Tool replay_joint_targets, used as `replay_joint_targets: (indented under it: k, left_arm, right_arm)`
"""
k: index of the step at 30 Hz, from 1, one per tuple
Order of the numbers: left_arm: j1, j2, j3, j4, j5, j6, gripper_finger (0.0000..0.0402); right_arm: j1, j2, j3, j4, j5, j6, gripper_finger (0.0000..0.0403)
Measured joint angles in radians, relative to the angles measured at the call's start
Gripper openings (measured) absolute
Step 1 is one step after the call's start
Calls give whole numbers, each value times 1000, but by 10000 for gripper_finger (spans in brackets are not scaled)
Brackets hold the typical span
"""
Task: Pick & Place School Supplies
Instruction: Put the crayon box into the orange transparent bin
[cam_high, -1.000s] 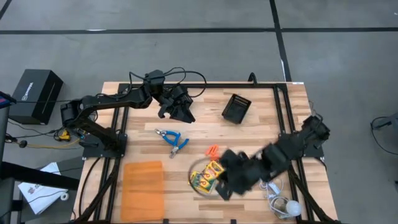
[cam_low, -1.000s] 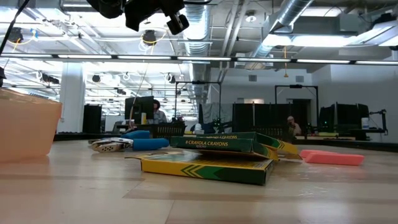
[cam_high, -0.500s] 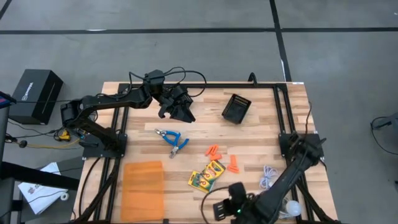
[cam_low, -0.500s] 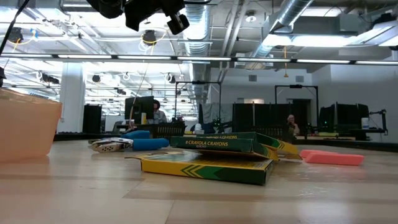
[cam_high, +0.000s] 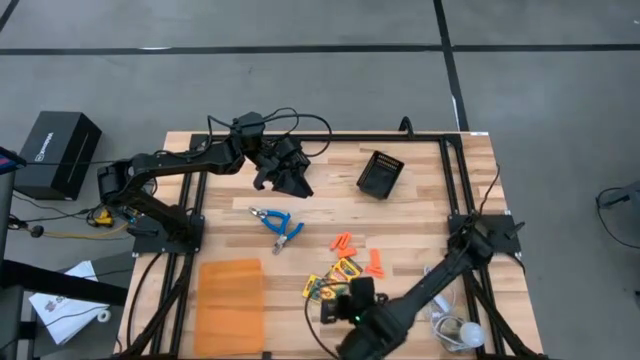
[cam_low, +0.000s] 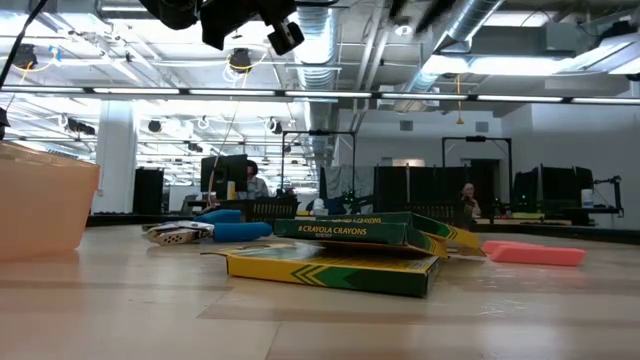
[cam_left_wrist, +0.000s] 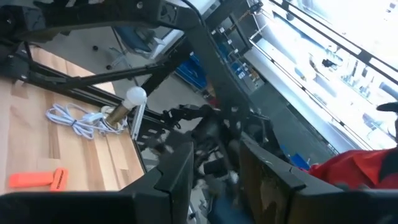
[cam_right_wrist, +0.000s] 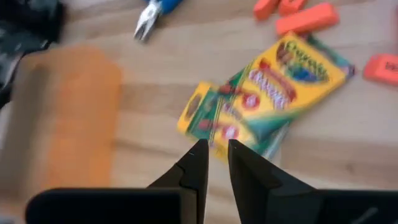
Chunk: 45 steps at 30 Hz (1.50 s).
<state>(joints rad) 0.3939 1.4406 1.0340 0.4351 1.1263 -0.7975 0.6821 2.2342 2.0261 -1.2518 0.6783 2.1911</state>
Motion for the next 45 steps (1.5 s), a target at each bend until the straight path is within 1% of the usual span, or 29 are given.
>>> replay_joint_targets:
  k: [3, 7, 12, 14, 17, 20, 21, 24, 26, 28, 32, 41, 45]
  left_arm:
    - [0, 0, 0, 0, 1, 4, 127]
    - [0, 0, 0, 0, 7, 5, 127]
    - [0, 0, 0, 0, 7, 5, 127]
    - [0, 0, 0, 0, 7, 4, 127]
    - [0, 0, 0, 1, 23, 0, 127]
    - [0, 0, 0, 2, 34, -19, 127]
    - [-1, 0, 0, 2, 34, -21, 127]
    - [-3, 0, 0, 3, 34, -22, 127]
    - [-3, 0, 0, 4, 34, -23, 127]
    - [-3, 0, 0, 8, 34, -23, 127]
    - [-3, 0, 0, 9, 34, -23, 127]
    - [-3, 0, 0, 10, 34, -31, 127]
    - [-3, 0, 0, 9, 35, -33, 127]
  right_arm:
    - [-28, 36, 0, -3, 10, 26, 55]
    - [-52, 82, -1, 13, 75, 49, 55]
    - [-68, 77, 0, -4, 145, 47, 55]
    - [-80, 78, 0, -23, 150, 38, 55]
    - [-98, 78, 0, -58, 110, 38, 55]
    - [-106, 76, -45, -60, 48, 37, 56]
    - [-105, 77, -66, -65, 11, 37, 57]
    - [-104, 79, -94, -131, -164, 53, 63]
    - [-100, 75, -128, -112, -228, 59, 69]
    - [-93, 81, -149, -80, -241, 61, 76]
    - [-80, 76, -146, -56, -235, 54, 98]
    - [-76, 78, -146, -26, -205, 66, 181]
    - [-75, 78, -146, -13, -205, 104, 206]
